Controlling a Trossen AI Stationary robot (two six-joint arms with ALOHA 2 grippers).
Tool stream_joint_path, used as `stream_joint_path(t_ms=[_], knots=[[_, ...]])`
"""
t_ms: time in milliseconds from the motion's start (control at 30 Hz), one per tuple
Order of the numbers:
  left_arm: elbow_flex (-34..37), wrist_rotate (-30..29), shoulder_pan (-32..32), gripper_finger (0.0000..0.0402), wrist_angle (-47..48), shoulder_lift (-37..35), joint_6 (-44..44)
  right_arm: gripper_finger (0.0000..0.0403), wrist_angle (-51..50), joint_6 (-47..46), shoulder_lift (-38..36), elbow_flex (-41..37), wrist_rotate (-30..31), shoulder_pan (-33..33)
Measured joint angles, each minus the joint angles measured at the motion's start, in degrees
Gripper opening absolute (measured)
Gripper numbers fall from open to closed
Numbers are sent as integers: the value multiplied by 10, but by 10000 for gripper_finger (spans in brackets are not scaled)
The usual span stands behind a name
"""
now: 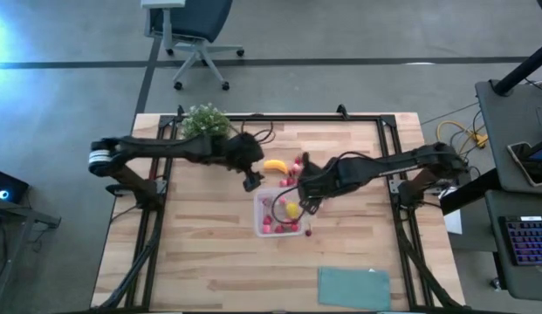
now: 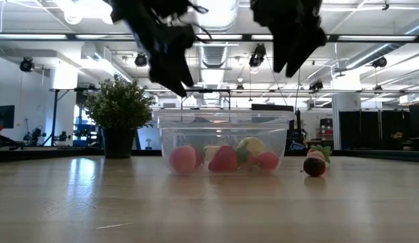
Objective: Pick and placing Produce into tupperware
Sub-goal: Put the yellow banana into the transparent container
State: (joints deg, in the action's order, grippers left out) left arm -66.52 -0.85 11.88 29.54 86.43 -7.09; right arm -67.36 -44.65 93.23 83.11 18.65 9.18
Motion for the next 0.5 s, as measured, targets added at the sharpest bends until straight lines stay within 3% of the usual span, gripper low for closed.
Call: stream_joint_path(t_ms=[233, 500], knots=[[-1, 5, 36, 306, -62, 80, 205, 262, -84, -110, -74, -9, 51, 41], [-33, 36, 59, 306, -64, 145, 230, 265, -106, -238, -143, -81, 67, 83]])
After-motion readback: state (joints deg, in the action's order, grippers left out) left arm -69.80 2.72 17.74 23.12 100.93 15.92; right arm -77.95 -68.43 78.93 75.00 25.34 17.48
